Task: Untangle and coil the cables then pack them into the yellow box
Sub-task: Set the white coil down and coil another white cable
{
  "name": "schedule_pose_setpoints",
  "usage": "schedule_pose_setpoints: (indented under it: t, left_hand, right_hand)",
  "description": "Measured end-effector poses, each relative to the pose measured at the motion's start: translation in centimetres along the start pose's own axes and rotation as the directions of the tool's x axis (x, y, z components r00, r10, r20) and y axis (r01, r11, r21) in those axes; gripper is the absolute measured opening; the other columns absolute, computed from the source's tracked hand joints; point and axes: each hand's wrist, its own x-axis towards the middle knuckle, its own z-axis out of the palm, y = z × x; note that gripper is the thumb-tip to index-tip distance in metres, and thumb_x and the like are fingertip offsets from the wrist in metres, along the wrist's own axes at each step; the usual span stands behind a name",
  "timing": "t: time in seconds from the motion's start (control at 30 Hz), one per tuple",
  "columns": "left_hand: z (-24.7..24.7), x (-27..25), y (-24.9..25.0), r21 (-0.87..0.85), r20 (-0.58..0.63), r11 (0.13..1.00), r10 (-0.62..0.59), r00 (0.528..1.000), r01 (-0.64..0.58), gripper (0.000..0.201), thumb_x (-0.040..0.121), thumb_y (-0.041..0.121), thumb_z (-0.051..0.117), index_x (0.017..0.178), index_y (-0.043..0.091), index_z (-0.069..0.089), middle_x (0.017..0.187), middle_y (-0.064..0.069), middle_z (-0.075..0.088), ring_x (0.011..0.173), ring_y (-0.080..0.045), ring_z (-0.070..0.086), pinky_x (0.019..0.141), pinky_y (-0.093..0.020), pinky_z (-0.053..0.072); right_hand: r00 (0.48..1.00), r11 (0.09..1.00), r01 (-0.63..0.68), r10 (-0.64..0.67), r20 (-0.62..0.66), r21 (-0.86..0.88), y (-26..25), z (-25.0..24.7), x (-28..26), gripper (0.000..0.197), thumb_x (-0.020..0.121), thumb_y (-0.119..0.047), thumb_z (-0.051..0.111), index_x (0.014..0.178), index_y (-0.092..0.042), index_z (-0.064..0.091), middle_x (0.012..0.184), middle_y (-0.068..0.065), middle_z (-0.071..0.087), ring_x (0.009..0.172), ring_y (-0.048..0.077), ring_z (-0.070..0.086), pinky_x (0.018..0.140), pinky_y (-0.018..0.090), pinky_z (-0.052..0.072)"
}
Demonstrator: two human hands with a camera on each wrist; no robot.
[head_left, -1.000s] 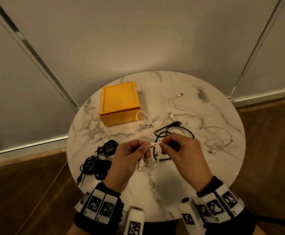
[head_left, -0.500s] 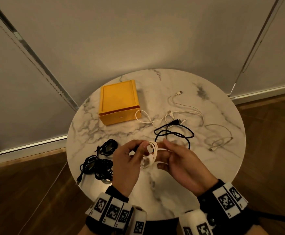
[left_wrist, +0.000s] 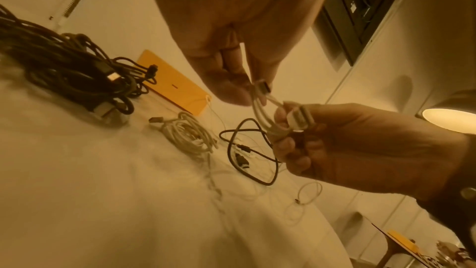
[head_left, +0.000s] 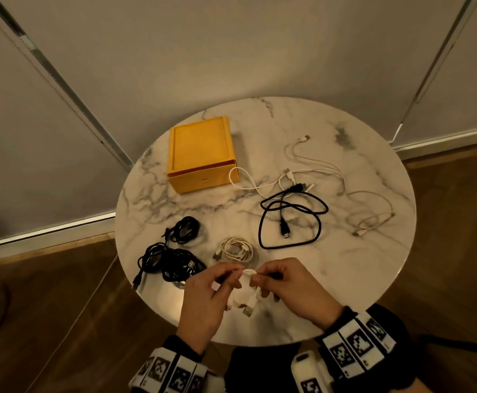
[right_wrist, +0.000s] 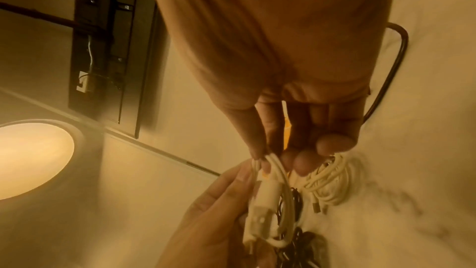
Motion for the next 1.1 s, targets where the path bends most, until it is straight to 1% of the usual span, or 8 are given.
schedule_pose_setpoints:
  t: [0.1,0.23,0.43,0.57,0.7,0.8,0.9,1.1]
  left_hand:
    - [-0.3,0.2,-0.3,-0.01,0.083,0.998,-0.054,0.995,0.055,0.017,0.087,0.014,0.068,0.094,0.027,0.076,0.07,0.0,0.07,0.063,-0.013,0.065,0.047,-0.037,0.055]
    - [-0.8,0.6,-0.6,0.038,0.133,0.998,-0.047,0.99,0.042,0.022,0.085,0.008,0.069,0.095,0.026,0.077,0.071,0.004,0.073,0.062,-0.009,0.066,0.053,-0.039,0.058]
    - [-0.7,1.8,-0.1,0.252,0.125,0.945,0.18,0.976,-0.207,0.013,0.083,0.024,0.069,0.094,0.026,0.077,0.074,0.02,0.07,0.063,0.006,0.061,0.06,-0.012,0.046]
    - [-1.0,4.8,1.4,0.351,0.209,0.894,0.215,0.954,-0.278,0.012,0.081,0.019,0.075,0.092,0.021,0.078,0.08,0.015,0.071,0.072,0.006,0.061,0.067,-0.006,0.042]
    - [-1.4,9.5,1.4,0.48,0.364,0.824,0.125,0.923,-0.301,0.009,0.081,0.016,0.075,0.089,0.015,0.078,0.081,0.005,0.075,0.065,0.003,0.061,0.067,-0.003,0.041]
    - [-1.0,12.1,0.0,0.546,0.365,0.795,0.057,0.929,-0.264,0.007,0.08,0.013,0.075,0.087,0.013,0.077,0.081,-0.001,0.074,0.07,-0.005,0.062,0.072,-0.015,0.049]
    - [-0.6,13.4,-1.5,0.611,0.364,0.759,-0.017,0.931,-0.225,0.006,0.08,0.016,0.075,0.086,0.015,0.076,0.081,0.0,0.072,0.071,-0.009,0.06,0.076,-0.032,0.054]
    - [-0.3,13.9,-3.1,0.687,0.315,0.699,-0.044,0.948,-0.196,0.016,0.079,0.043,0.074,0.085,0.028,0.073,0.091,0.009,0.066,0.086,-0.01,0.057,0.078,-0.032,0.049]
  right_hand:
    - [0.999,0.999,-0.008,0.009,-0.035,0.048,0.2,0.3,0.8,0.01,0.088,-0.002,0.065,0.095,0.002,0.071,0.066,0.005,0.064,0.053,0.004,0.055,0.051,0.011,0.039]
    - [1.0,0.984,-0.01,0.014,-0.023,0.176,0.7,0.3,1.3,0.02,0.086,0.003,0.066,0.105,0.0,0.067,0.068,0.01,0.063,0.055,0.01,0.054,0.056,0.014,0.042]
    - [0.99,0.816,-0.137,0.089,0.112,0.561,1.0,0.6,1.4,0.021,0.092,0.003,0.051,0.11,0.003,0.061,0.066,0.003,0.065,0.059,0.012,0.054,0.058,0.024,0.039]
    - [0.988,0.84,-0.138,0.151,0.019,0.525,0.7,-0.2,2.2,0.021,0.092,-0.004,0.055,0.111,0.0,0.064,0.079,0.009,0.066,0.065,0.015,0.06,0.058,0.024,0.047]
    - [0.972,0.844,-0.172,0.229,-0.053,0.508,1.2,-1.3,2.8,0.022,0.092,-0.007,0.056,0.112,-0.006,0.066,0.093,0.015,0.073,0.082,0.02,0.064,0.066,0.026,0.049]
    - [0.952,0.837,-0.209,0.293,-0.092,0.506,2.1,-2.0,2.6,0.024,0.09,-0.005,0.057,0.113,-0.004,0.064,0.1,0.019,0.073,0.089,0.024,0.064,0.069,0.029,0.049]
    - [0.942,0.836,-0.226,0.319,-0.107,0.5,3.1,-2.7,2.2,0.019,0.089,-0.002,0.057,0.107,-0.001,0.063,0.095,0.021,0.073,0.083,0.025,0.066,0.068,0.031,0.051]
    - [0.946,0.847,-0.225,0.308,-0.1,0.482,3.9,-3.2,2.0,0.013,0.092,0.002,0.049,0.09,0.0,0.062,0.074,0.022,0.07,0.058,0.025,0.064,0.056,0.03,0.054]
